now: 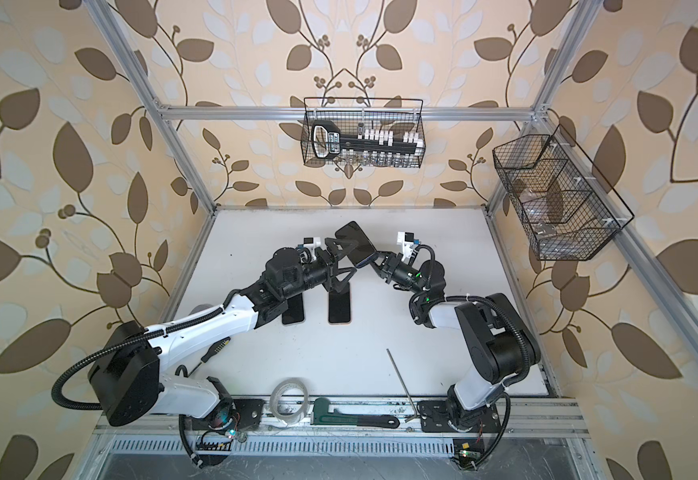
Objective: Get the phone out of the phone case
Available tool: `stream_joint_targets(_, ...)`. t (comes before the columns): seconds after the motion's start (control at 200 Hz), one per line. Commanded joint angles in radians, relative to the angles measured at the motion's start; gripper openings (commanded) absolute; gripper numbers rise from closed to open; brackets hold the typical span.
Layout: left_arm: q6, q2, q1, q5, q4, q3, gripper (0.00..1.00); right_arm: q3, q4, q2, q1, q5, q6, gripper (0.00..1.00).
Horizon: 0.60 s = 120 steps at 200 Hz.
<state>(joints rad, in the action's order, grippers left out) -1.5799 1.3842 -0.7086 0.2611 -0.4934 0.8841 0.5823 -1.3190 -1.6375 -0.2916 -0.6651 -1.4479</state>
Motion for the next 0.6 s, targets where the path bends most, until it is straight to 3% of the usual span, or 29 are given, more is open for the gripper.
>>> stream_joint_targets(0.0,0.003,-0.006,-0.012,-0.001,-0.038,-0.007,0.95,0.005,-0.111,0.033,0.000,0.005,-0.023,0.00)
stream_joint_targets(0.595,0.028,-0.009,0.003,-0.049,-0.054,-0.008,0.92,-0.030,-0.114,0.026,-0.033,0.006,-0.004,0.00)
